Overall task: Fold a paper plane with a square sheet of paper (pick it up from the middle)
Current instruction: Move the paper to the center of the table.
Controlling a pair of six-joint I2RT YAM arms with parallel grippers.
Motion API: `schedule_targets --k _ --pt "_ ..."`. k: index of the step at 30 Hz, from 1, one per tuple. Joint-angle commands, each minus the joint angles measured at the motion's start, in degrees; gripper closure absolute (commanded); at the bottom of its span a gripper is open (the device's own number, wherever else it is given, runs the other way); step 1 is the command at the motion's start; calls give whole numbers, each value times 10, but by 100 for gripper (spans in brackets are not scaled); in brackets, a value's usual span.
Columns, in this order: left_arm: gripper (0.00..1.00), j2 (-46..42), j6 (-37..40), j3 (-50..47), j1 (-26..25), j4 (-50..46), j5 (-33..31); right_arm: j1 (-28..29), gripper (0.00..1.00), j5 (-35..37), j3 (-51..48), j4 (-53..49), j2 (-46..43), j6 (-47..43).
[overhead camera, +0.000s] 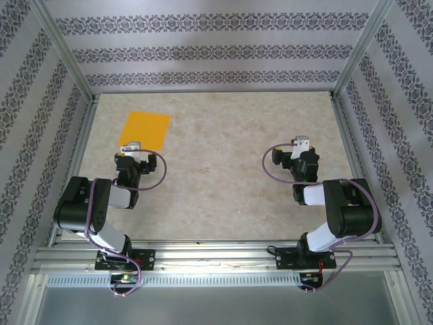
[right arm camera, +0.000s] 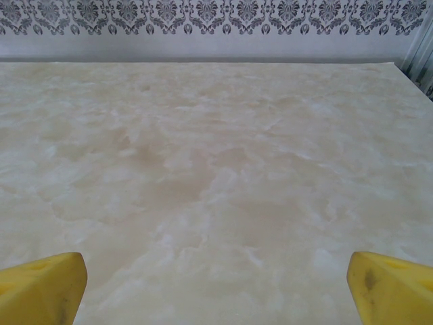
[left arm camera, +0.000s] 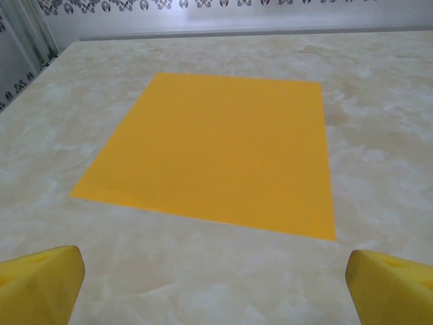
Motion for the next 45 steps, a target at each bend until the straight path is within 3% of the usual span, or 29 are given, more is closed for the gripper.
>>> schedule_targets --k 1,7,10,15,18,21,24,29,32,36,41,45 --pt "1 -37 -5 22 6 -42 -2 5 2 7 1 7 -18 -8" --pt "1 -136 -46 89 7 -247 -67 7 2 17 15 -114 -107 5" --pt "1 -153 -38 116 7 -280 -39 5 2 34 34 -180 -123 21" --pt "1 -118 -34 216 8 -373 32 3 2 35 25 -131 -100 20" --pt "1 -73 -77 298 11 -447 56 0 2 30 37 -140 -89 15" --pt "1 -5 -100 392 22 -532 125 1 2 30 24 -89 -73 4" --pt "1 89 -117 526 31 -663 162 -2 2 13 36 -101 -62 4" --pt "0 262 -118 743 36 -872 193 5 2 14 62 -193 -119 1" --pt "1 332 -120 826 36 -942 193 7 2 -9 79 -256 -168 29" --pt "1 391 -125 893 37 -993 192 14 2 -39 159 -442 -203 74" --pt "1 436 -127 938 37 -1029 198 12 2 -54 228 -570 -195 164" --pt "1 440 -128 924 37 -1021 228 -28 2 -229 235 -547 -192 253"
